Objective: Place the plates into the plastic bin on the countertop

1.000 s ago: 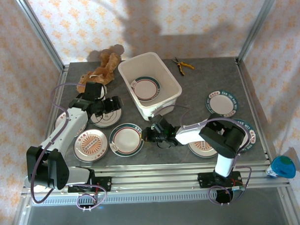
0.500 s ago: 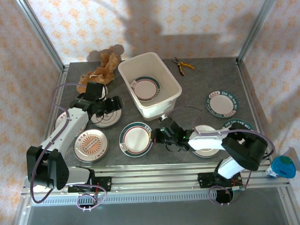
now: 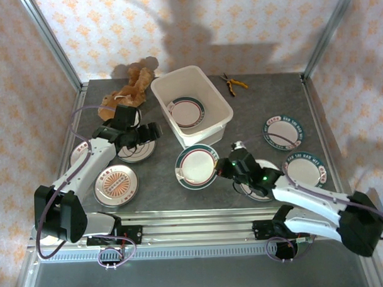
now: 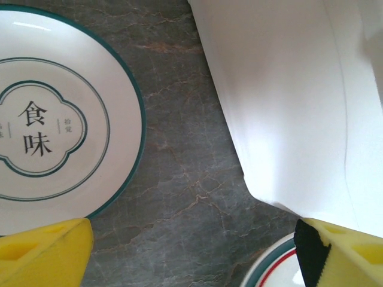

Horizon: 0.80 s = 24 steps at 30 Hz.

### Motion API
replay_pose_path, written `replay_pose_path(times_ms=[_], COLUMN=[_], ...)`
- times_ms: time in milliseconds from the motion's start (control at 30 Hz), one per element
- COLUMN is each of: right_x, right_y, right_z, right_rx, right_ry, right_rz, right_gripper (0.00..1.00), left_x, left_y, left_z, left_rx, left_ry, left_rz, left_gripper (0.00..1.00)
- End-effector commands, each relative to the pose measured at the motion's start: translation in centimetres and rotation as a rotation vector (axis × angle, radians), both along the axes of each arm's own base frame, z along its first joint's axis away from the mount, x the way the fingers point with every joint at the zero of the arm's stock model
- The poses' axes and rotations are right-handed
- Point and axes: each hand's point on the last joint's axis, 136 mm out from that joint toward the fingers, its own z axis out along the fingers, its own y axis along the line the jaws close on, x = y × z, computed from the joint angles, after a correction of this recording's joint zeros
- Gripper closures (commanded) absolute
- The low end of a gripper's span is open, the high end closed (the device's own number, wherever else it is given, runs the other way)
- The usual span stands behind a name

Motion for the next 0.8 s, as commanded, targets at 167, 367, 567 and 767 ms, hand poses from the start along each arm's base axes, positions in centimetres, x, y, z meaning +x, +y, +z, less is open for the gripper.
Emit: replay_pose_path(times_ms=[167, 367, 567, 767], right_x=[-1.1, -1.4, -0.4, 1.1], right_y=[-7.3, -10.6, -13.7, -17.1], right_z=[0.8, 2.7, 7.6, 11.6], right_rx=[-0.143, -0.149, -0.2, -0.345], right_ry=[0.032, 0.006, -0.096, -0.101], right_rz=[-0.197, -0.315, -0.432, -0.57], right_gripper=[1.0, 1.0, 1.0, 1.0], left_x=[2.1, 2.4, 2.7, 4.1], left_y=[-1.4, -1.7, -1.5, -1.1], left_z=[1.3, 1.9, 3.5, 5.9], left_rx=[-0.001, 0.008, 0.033, 0.077], left_ry=[-0.051, -0.062, -0.088, -0.146], left_rz=[0.006, 0.007, -0.005, -0.046], left_gripper=[0.11, 0.11, 0.11, 0.1])
